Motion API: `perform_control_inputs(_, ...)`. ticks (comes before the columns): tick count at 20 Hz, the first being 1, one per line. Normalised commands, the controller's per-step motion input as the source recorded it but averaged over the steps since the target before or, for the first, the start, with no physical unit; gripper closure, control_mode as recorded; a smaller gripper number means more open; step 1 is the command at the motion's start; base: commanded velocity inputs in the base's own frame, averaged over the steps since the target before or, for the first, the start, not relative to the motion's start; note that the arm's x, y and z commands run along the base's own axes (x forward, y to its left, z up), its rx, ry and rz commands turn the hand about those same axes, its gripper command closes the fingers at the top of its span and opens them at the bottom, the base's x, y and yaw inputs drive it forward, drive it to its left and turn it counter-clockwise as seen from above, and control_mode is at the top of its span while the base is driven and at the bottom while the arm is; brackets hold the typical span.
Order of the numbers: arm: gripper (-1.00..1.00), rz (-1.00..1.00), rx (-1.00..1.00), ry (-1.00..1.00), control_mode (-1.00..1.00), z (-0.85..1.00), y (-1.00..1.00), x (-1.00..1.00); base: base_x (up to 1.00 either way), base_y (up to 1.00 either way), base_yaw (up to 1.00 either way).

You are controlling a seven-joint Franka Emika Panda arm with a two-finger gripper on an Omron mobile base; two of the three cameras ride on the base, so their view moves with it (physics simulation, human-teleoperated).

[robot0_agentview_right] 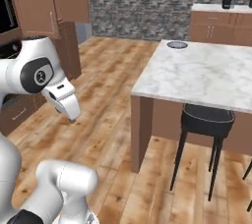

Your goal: Move the hot dog bun to the plate on the dining table and place the condiment next to that plate. Then navigate to the fridge and take the sausage and place it on the plate as well.

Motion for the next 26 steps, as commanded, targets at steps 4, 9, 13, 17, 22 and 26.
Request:
perform_control_inputs(4,-1.00,0.00,0.00,0.00,1.00,0.00,0.00,0.00,0.63,1.00,-0.15)
perform_control_inputs(9,-1.00,0.00,0.00,0.00,1.00,0.00,0.00,0.00,0.86,0.99,-0.20)
perform_control_inputs(13,-1.00,0.00,0.00,0.00,1.00,0.00,0.00,0.00,1.00,0.82,-0.24)
perform_control_inputs(17,-1.00,0.00,0.00,0.00,1.00,0.00,0.00,0.00,1.00,0.46,-0.21)
perform_control_inputs(22,-1.00,0.00,0.00,0.00,1.00,0.00,0.00,0.00,0.98,0.05,-0.06)
perform_control_inputs(26,-1.00,0.00,0.00,0.00,1.00,0.00,0.00,0.00,0.98,-0.01,0.00)
